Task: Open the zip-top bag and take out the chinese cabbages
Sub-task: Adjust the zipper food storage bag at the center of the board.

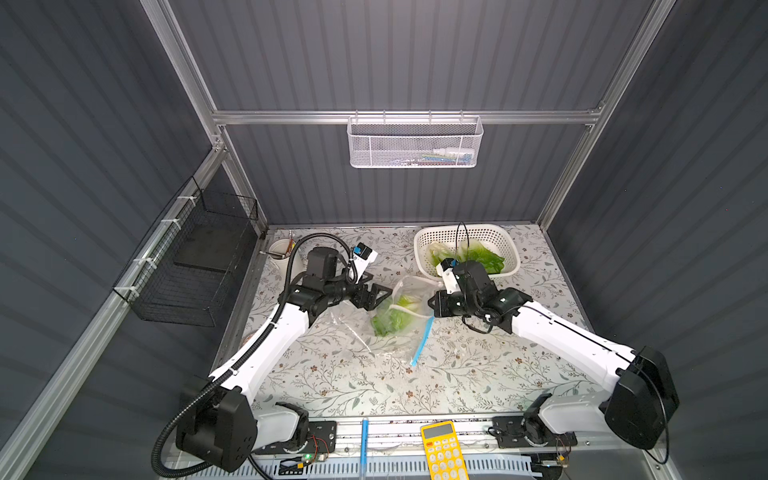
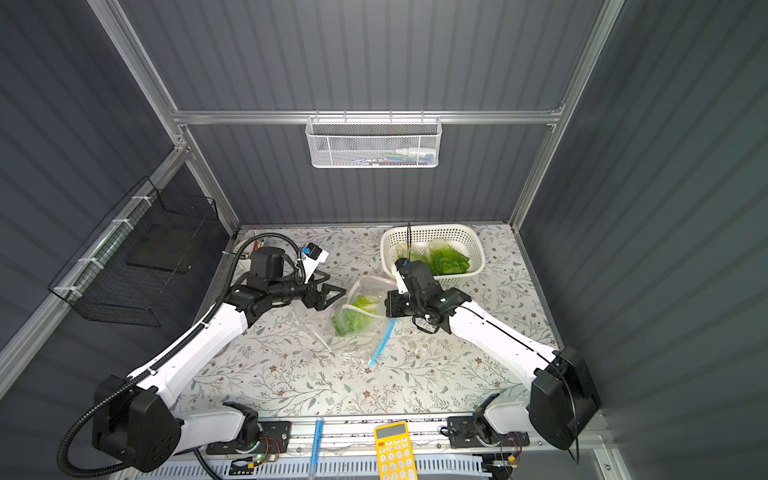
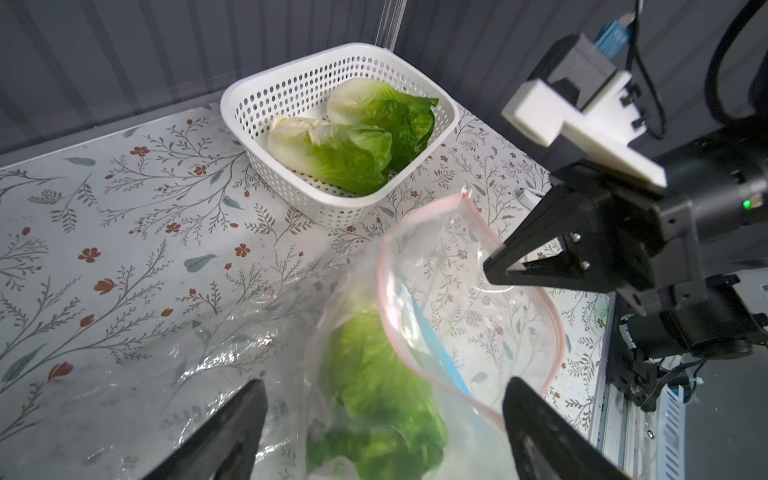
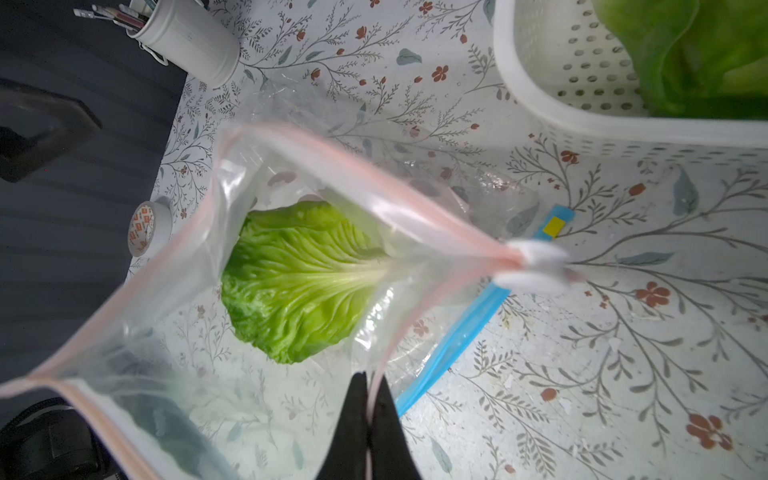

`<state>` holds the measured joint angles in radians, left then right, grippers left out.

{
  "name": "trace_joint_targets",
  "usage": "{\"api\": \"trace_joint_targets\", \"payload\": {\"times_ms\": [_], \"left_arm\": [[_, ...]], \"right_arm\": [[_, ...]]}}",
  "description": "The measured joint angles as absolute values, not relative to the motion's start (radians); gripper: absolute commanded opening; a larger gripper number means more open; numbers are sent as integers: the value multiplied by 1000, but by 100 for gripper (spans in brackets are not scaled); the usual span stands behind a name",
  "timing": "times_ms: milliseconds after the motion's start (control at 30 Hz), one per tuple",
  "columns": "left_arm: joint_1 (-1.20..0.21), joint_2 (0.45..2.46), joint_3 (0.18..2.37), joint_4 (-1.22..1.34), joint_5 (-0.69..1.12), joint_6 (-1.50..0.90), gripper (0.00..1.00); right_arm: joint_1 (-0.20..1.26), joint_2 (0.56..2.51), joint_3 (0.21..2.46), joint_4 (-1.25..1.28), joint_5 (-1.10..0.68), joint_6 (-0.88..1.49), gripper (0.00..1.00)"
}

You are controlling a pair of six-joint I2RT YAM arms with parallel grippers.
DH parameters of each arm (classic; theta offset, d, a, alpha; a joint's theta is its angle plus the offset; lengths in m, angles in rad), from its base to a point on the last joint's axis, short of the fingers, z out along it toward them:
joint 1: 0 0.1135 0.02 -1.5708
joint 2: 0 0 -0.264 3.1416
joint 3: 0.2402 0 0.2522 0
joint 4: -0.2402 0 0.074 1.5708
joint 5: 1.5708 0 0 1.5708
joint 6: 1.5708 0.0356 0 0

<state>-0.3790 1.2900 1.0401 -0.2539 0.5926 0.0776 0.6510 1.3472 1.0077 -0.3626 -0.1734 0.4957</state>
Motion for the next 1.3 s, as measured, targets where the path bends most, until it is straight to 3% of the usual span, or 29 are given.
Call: {"api": "trace_joint_targets", "payload": {"times_ms": [267,700,933,1133,1300], "left_arm": [[-379,1460,1228,-290,703,41,73],[-454,1612,1351,-520,829,88,65],[-498,1696,1409,-638,823,133,43],[-503,1721,1420,-669,803,146,2],[-503,1697,1420,-662,747,122,0]], "right_arm": [[651,1307,977,-367,-175,456,0],[651,1282,976,-367,-163,432,0],[651,1282,977,-368,-160,419,0],[651,1282,977,-367,-160,418,0],[652,1282,979,-365,-164,418,0]]}}
